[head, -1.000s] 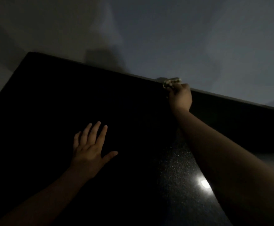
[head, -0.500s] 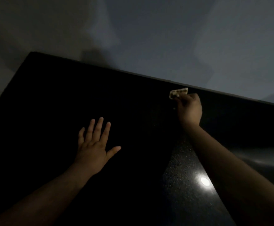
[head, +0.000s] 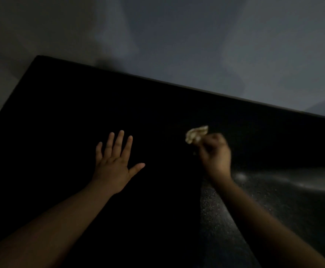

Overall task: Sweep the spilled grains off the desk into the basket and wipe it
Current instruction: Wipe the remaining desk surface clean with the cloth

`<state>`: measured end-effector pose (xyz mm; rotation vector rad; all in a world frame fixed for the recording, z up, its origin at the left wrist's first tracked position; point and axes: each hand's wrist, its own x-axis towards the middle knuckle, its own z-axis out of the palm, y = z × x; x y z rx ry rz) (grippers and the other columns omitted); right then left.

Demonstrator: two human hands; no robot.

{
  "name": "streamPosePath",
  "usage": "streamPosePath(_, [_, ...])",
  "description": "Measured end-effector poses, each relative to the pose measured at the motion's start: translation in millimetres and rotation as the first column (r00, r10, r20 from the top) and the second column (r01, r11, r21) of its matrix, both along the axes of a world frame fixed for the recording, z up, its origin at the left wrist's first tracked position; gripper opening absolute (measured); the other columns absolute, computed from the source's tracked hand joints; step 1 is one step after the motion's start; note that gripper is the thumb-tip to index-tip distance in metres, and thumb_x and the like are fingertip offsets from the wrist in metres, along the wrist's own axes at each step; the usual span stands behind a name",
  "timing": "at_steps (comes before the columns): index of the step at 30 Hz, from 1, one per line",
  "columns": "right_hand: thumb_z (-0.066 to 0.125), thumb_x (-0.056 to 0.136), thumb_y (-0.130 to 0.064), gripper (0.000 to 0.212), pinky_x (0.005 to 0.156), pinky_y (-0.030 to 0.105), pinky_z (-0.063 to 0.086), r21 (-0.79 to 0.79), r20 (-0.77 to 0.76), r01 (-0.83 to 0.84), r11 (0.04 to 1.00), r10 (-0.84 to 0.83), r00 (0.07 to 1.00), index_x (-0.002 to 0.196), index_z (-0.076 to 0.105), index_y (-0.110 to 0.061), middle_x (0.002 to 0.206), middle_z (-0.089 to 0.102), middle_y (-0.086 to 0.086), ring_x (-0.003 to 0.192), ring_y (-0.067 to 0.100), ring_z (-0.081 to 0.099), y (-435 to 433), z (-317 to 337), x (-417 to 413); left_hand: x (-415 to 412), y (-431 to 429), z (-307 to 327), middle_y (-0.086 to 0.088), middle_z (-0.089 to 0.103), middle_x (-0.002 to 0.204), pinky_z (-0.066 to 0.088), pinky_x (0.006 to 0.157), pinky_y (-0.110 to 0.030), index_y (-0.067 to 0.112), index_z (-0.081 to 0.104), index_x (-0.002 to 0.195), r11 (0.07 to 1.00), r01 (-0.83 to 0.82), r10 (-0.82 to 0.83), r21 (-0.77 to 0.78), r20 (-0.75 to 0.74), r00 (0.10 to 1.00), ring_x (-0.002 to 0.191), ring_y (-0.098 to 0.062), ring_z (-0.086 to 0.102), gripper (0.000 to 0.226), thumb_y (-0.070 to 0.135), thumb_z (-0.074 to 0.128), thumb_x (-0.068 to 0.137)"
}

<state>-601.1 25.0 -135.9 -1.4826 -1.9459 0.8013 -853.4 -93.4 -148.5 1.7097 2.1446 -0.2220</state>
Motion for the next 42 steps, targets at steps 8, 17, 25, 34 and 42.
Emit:
streamPosePath(8, [0.065,0.088,-0.017,0.020,0.075,0.033,0.049,0.035,0.127,0.090,0.995,-0.094,0.987,0.106,0.071,-0.020,0.097,0.056,0.001,0.090,0.022,0.057,5.8,-23.0,-1.6,-0.3,1.8,5.6,-0.003,-0.039,0.150,-0.012,0.114,-0.052,0.024,-0.033,0.140,0.999,0.018,-0.018,-0.047,0.005,1.000,0.136,-0.024,-0.037,0.102,0.084,-0.024,0.057])
streamPosePath(17, [0.063,0.086,-0.017,0.010,0.067,0.017,0.043,-0.058,-0.024,-0.112,0.992,0.111,0.994,0.088,0.073,-0.016,0.088,0.054,-0.005,0.078,0.006,0.056,-63.2,2.9,7.1,2.0,4.7,10.0,-0.004,-0.040,0.149,-0.013,0.114,-0.053,0.024,-0.029,0.143,0.995,0.014,-0.013,-0.095,0.005,1.000,0.136,-0.025,-0.038,0.095,0.078,-0.002,0.071])
streamPosePath(25, [0.064,0.089,-0.019,0.022,0.080,0.026,0.042,-0.057,0.084,-0.043,0.997,0.048,0.995,0.110,0.070,-0.022,0.098,0.051,-0.007,0.094,0.019,0.055,-25.7,-22.9,-24.5,-0.8,4.3,9.1,-0.004,-0.037,0.151,-0.012,0.114,-0.053,0.024,-0.026,0.145,0.996,0.017,-0.017,-0.088,0.006,1.000,0.138,-0.026,-0.035,0.093,0.078,0.004,0.076])
streamPosePath(34, [0.063,0.085,-0.017,0.010,0.067,0.017,0.041,-0.116,-0.057,-0.206,0.972,0.201,0.978,0.089,0.072,-0.020,0.087,0.052,-0.013,0.079,0.003,0.054,-147.6,-3.6,-6.0,-5.3,-53.2,32.5,-0.002,0.017,0.157,0.003,0.119,-0.040,0.015,0.019,0.150,0.976,0.033,-0.067,0.217,0.148,0.987,0.145,-0.019,0.010,0.082,0.068,0.019,0.087])
streamPosePath(42, [0.064,0.090,-0.023,0.026,0.079,0.026,0.041,-0.034,0.176,0.332,0.943,-0.321,0.930,0.114,0.069,-0.015,0.110,0.056,0.007,0.102,0.024,0.056,-49.3,-13.1,16.4,11.9,-132.8,18.4,0.007,-0.005,0.158,-0.004,0.118,-0.034,0.020,0.003,0.152,0.987,0.081,-0.110,0.142,0.208,0.972,0.143,-0.008,-0.010,0.096,0.077,-0.010,0.076])
